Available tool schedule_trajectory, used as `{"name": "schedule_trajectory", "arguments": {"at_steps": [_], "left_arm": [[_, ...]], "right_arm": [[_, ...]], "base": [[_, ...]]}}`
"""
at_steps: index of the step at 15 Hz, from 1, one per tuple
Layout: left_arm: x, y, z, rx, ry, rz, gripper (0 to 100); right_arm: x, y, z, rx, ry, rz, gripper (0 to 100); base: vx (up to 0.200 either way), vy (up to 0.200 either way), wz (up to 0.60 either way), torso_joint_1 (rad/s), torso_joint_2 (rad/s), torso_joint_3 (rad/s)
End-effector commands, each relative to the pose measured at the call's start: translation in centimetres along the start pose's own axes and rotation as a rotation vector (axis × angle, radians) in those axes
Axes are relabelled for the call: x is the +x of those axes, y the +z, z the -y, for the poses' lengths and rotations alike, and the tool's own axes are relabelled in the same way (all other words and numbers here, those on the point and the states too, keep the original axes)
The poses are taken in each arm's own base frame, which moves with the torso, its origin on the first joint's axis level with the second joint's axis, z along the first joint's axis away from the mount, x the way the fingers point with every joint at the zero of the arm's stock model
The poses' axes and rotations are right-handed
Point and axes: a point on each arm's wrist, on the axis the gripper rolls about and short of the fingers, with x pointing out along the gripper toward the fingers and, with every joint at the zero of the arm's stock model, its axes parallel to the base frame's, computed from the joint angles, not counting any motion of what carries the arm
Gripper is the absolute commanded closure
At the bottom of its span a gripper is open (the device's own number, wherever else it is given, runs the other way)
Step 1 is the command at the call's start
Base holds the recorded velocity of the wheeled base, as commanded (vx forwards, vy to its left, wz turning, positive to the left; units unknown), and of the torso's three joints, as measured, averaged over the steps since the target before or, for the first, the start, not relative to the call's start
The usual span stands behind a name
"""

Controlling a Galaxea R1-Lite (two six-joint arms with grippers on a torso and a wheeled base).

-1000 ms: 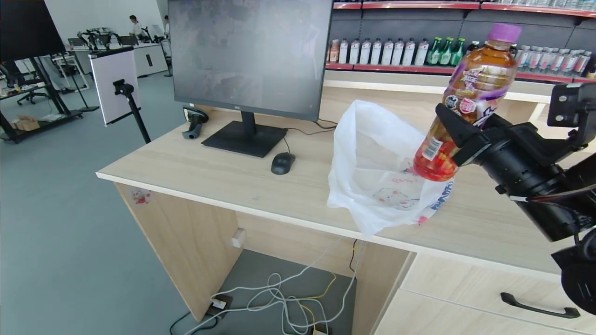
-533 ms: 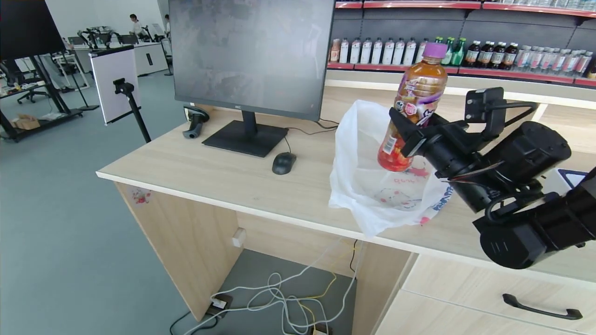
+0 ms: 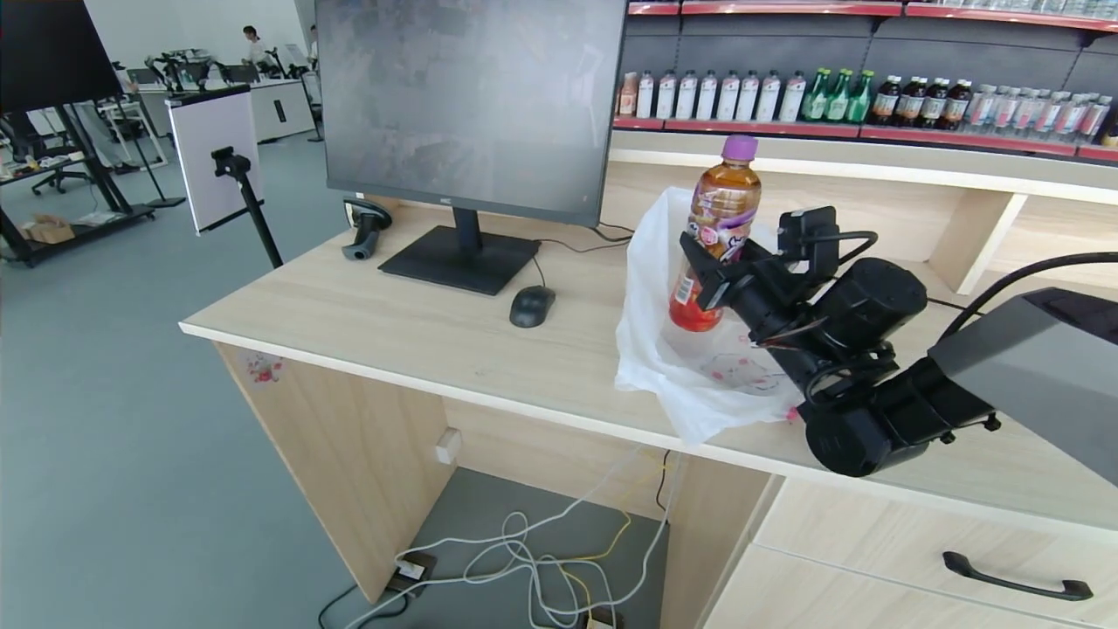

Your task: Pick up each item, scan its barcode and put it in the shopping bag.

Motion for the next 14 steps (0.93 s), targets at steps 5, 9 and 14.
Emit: {"name": "schedule_trajectory", "arguments": {"at_steps": [5,9,14], "left_arm": [[0.0,0.0,0.0,0.003,0.000,0.001,0],[0.0,0.0,0.0,0.003,0.000,0.001,0],[0.0,0.0,0.0,0.003,0.000,0.001,0]], "right_arm": [[0.0,-3.3,0.2,0.002,-0.002,-0.054,100],[-0.2,-3.9,0.1,0.004,0.001,-0.074,100],[-0.4,-4.0,0.0,0.006,0.001,-0.071,100]], "base": [[0.000,0.000,0.00,0.000,0.00,0.000],[0.000,0.000,0.00,0.000,0.00,0.000],[0.000,0.000,0.00,0.000,0.00,0.000]]}}
